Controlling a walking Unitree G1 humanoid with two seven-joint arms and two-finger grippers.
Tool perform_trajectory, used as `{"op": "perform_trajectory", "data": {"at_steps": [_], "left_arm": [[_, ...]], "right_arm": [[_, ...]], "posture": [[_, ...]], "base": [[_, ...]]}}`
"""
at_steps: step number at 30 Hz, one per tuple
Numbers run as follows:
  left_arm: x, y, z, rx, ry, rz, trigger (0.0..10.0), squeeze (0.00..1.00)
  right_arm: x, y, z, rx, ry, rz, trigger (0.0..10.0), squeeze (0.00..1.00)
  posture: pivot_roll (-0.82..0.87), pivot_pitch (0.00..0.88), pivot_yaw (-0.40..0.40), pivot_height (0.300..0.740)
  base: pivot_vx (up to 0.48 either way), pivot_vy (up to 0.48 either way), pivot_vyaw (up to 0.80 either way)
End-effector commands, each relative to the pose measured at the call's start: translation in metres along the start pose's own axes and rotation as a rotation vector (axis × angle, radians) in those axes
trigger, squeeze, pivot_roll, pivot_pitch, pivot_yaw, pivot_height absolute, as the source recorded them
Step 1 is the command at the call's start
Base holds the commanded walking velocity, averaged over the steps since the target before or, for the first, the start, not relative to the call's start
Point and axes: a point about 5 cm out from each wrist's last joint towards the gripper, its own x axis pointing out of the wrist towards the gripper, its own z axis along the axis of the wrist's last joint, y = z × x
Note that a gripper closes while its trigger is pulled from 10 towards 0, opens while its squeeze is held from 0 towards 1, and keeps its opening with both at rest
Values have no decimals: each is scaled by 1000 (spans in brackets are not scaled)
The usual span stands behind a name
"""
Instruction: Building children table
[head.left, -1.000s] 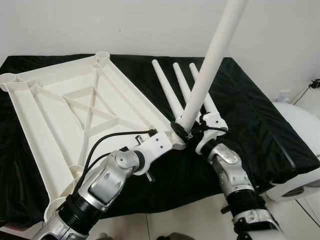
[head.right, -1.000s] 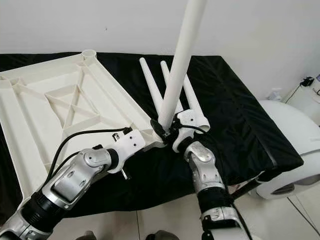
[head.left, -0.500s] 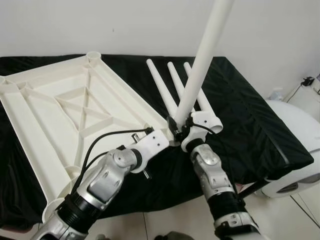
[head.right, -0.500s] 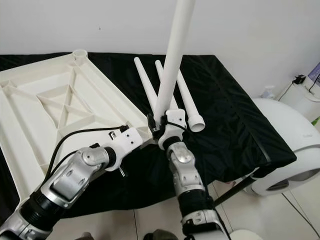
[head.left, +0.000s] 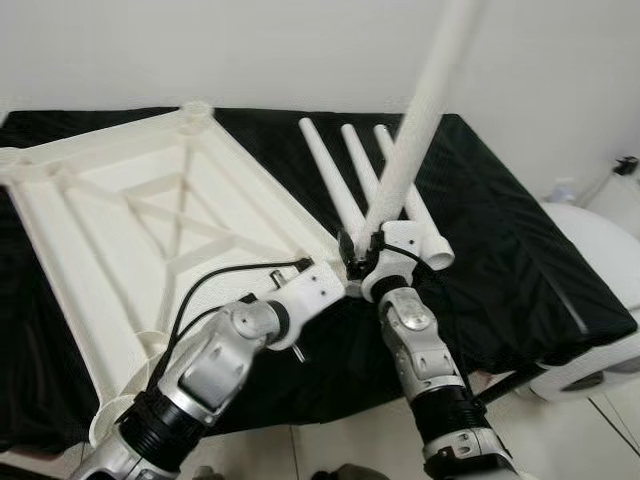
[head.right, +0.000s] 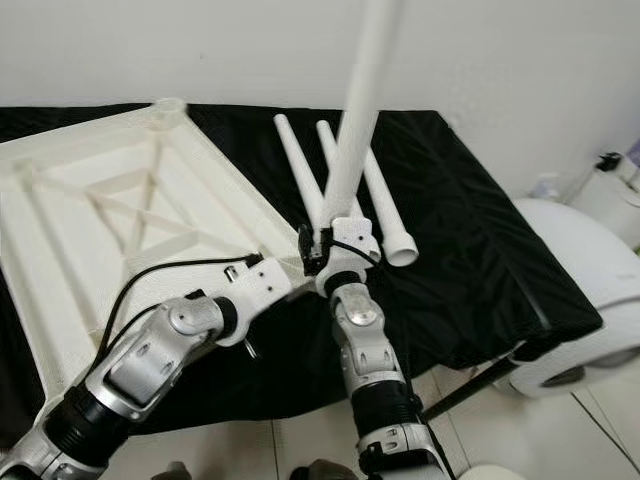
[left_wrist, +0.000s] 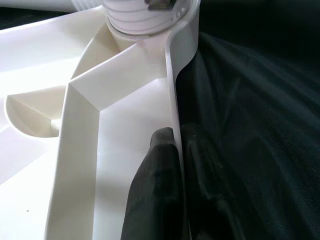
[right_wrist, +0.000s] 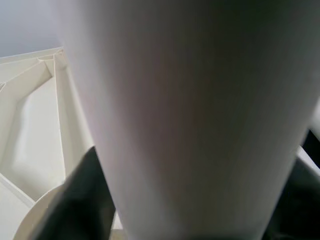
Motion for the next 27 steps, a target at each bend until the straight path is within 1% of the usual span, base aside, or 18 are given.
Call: {"op": "perform_trajectory", "data": {"at_steps": [1,2,3,7,8,9,10,11,13,14,16,18,19,20,21,23,24,27], "left_arm": [[8,-25,1,-8,-17,-150,10000,0],[8,-24,1,-6,-16,-148,10000,0],[8,-24,0,-6,-15,-148,10000,0],[9,-24,0,-1,-11,-148,10000,0],[9,-24,0,0,-10,-148,10000,0],[8,-24,0,1,-9,-147,10000,0],[8,-24,0,1,-9,-147,10000,0],[8,-24,-1,1,-8,-147,10000,0],[8,-24,-1,2,-7,-146,10000,0],[8,-24,-1,2,-7,-146,10000,0],[8,-23,-1,3,-7,-145,10000,0],[8,-23,-1,5,-8,-145,10000,0],[8,-23,-1,5,-8,-145,10000,0],[8,-22,0,7,-9,-145,10000,0],[8,-22,0,8,-9,-145,10000,0],[9,-22,0,9,-9,-145,10000,0],[9,-21,0,9,-10,-144,10000,0],[9,-21,1,10,-10,-144,10000,0]], "right_arm": [[0,-2,5,43,-25,12,10000,1000],[-1,-5,11,75,-61,42,10000,1000],[-2,-7,13,82,-73,51,10000,1000],[-2,-13,14,69,-82,85,10000,1000],[-2,-16,14,62,-82,108,10000,1000],[-3,-22,14,52,-79,159,10000,0],[-3,-22,14,52,-79,159,10000,0],[-3,-24,14,48,-78,185,10000,0],[-5,-31,11,33,-55,276,10000,0],[-5,-31,11,33,-55,276,10000,0],[-7,-39,9,-8,-34,356,10000,0],[-8,-49,8,-51,-26,402,10000,0],[-8,-49,8,-51,-26,402,10000,0],[-8,-55,7,-46,-9,434,10000,0],[-8,-58,7,-44,-3,454,10000,0],[-8,-59,7,-43,1,468,10000,0],[-8,-61,6,-63,18,485,10000,0],[-7,-63,5,-76,30,500,10000,0]], "posture": [[26,0,-110,740],[24,0,-109,740],[24,0,-109,740],[25,0,-108,740],[24,0,-107,740],[24,0,-107,740],[24,0,-107,740],[24,0,-107,740],[24,0,-106,740],[24,0,-106,740],[23,0,-103,740],[23,0,-103,740],[23,0,-103,740],[22,0,-102,740],[22,0,-102,740],[23,0,-102,740],[22,0,-100,740],[22,0,-100,740]], "base": [[0,0,0],[0,0,0],[0,0,0],[0,0,0],[0,0,0],[0,0,0],[0,0,0],[0,0,0],[0,0,0],[0,0,0],[0,0,0],[0,0,0],[0,0,0],[0,0,0],[0,0,0],[0,0,0],[0,0,0],[0,0,0]]}}
